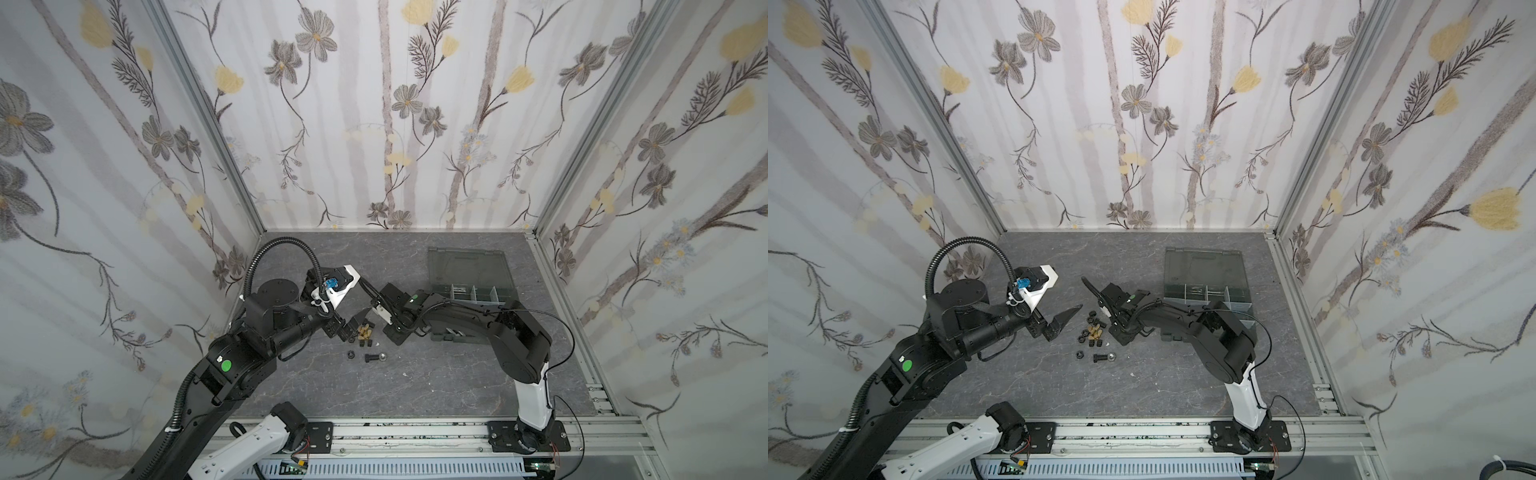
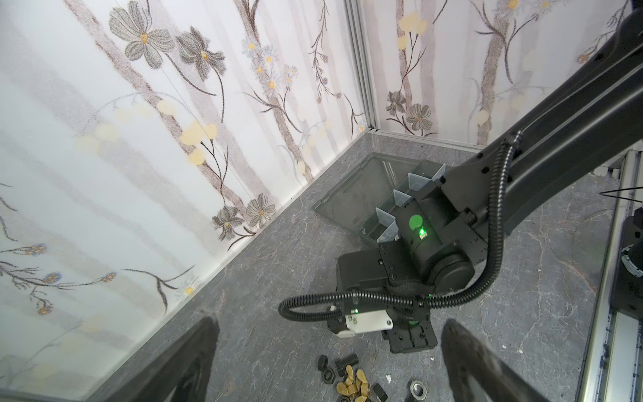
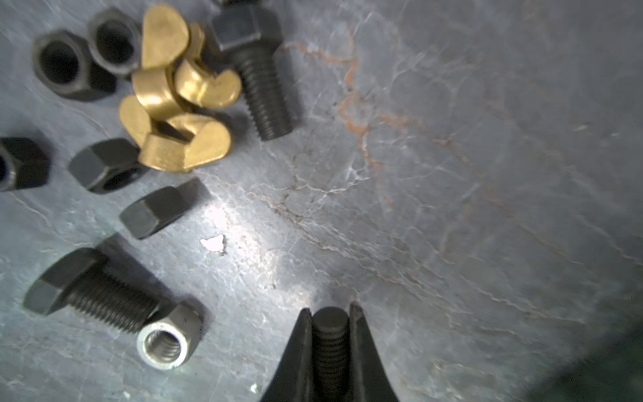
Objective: Sort the screws and nuts into containers
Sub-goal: Pick up the screw from the center of the table, then place the screw into the container.
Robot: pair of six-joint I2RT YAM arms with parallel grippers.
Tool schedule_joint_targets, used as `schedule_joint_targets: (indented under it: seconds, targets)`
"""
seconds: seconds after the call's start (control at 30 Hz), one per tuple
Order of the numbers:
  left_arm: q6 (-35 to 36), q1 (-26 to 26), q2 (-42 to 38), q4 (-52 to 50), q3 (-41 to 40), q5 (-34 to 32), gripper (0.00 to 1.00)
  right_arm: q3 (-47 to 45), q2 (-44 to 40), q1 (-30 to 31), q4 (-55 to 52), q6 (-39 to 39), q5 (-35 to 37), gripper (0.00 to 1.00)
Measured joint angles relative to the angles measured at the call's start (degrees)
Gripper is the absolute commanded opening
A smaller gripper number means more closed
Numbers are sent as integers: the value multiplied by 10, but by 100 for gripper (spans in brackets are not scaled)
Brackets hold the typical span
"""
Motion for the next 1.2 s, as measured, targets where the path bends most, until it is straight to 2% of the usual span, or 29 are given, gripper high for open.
schedule_joint_targets:
  seconds: [0.17, 0.37, 0.77, 0.93, 1.2]
  targets:
    - [0, 0, 11, -3, 9, 0, 100, -15, -63, -41, -5, 4, 2, 9]
    - [0, 0, 38, -4, 29, 0, 100, -53, -156, -121, -20, 14, 14, 9]
    - [-12, 0, 85, -7, 86, -9, 100, -223, -370, -298, -52, 90, 30, 12]
    - [-13, 0, 107, -8, 94, -11, 100, -269, -407, -345, -58, 115, 44, 12]
    - [-12, 0, 125, -8, 106, -11, 100, -304, -407, -385, -49, 157, 43, 12]
